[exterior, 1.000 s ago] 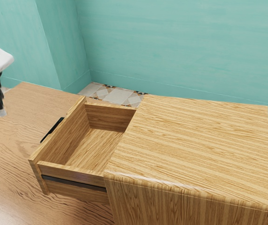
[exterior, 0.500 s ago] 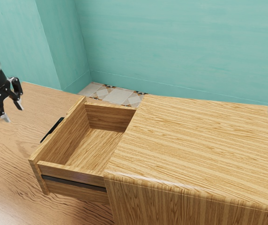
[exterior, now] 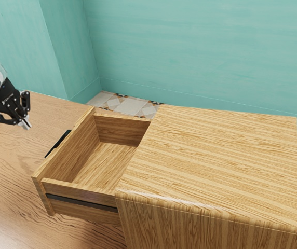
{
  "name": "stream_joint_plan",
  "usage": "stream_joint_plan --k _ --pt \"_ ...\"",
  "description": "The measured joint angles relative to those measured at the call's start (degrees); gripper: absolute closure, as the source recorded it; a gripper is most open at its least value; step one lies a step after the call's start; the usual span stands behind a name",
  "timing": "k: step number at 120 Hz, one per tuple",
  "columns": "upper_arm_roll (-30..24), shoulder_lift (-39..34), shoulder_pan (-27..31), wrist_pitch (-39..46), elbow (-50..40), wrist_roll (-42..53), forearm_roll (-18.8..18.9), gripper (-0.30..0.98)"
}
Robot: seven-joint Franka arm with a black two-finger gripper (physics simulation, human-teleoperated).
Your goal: Push the drawer handle with one arm to close the drawer
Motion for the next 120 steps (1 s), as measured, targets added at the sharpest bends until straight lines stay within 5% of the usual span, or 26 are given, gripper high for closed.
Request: stream_joint_plan --k 52,120 --pt "-0.6 1.9 -3.7 4.6 -2.7 -0.1 -5.1 0.78" --pt "-10.7 -2.6 4.2 5.2 -9.7 -2.6 -12.1 0.79"
